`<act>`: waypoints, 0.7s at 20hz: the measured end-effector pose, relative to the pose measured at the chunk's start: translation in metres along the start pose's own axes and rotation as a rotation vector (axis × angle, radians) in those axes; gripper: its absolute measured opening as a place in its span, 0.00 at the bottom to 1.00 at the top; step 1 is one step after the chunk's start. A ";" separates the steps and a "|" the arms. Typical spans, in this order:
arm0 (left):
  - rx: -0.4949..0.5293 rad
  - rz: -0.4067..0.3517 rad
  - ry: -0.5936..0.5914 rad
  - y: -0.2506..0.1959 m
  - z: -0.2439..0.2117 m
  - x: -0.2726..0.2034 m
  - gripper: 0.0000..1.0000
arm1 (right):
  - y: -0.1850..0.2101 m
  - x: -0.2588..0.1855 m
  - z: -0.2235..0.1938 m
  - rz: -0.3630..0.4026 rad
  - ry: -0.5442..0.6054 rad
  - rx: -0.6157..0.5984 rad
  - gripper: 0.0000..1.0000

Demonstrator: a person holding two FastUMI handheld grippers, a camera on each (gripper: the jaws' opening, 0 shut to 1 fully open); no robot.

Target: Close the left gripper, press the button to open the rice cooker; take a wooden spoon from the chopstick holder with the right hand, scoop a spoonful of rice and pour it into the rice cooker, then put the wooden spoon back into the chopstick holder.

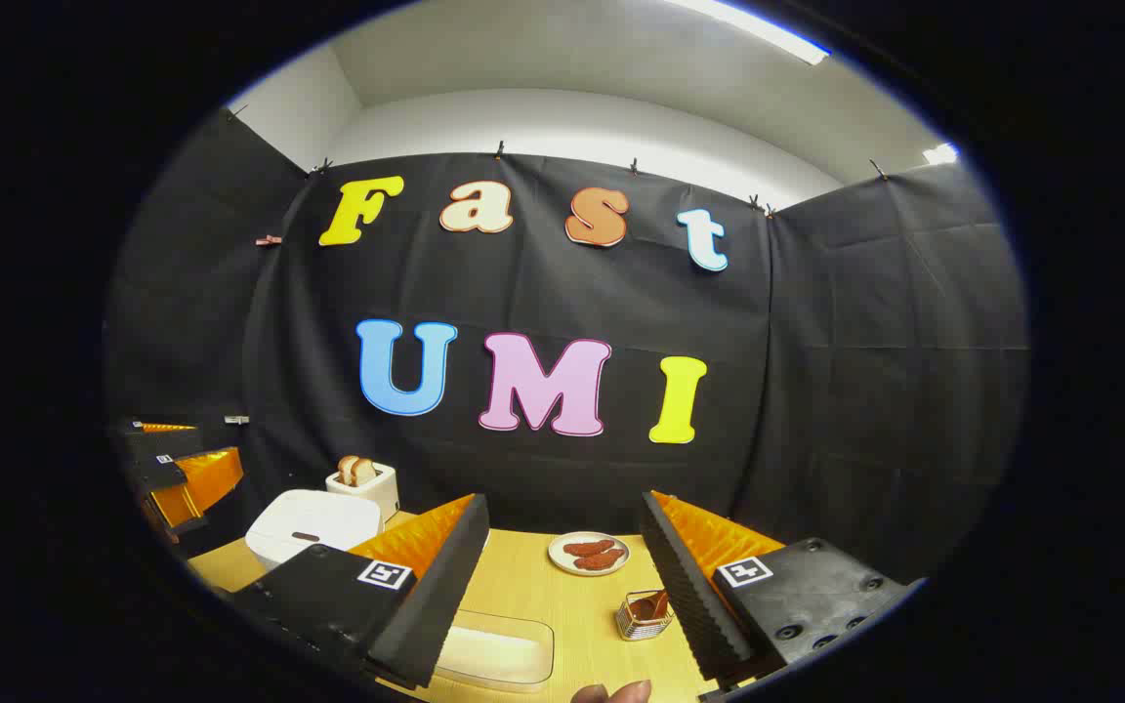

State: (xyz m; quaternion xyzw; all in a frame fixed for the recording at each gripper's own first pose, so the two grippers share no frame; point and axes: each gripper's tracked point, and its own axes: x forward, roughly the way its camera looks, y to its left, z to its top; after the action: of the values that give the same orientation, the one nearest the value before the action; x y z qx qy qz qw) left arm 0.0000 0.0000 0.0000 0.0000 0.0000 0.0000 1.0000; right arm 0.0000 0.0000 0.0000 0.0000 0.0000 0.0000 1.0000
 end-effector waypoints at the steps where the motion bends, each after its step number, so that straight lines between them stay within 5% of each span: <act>1: 0.002 -0.001 0.000 -0.001 0.000 0.000 0.95 | 0.001 0.000 0.000 0.002 0.000 0.006 0.97; 14: 0.009 -0.012 0.004 0.001 -0.001 0.005 0.95 | 0.002 0.002 -0.002 -0.008 0.014 0.006 0.97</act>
State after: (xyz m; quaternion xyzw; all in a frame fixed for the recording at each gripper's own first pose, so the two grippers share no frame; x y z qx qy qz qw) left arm 0.0054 0.0008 -0.0010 0.0044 0.0019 -0.0060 1.0000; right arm 0.0019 0.0019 -0.0021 0.0029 0.0072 -0.0038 1.0000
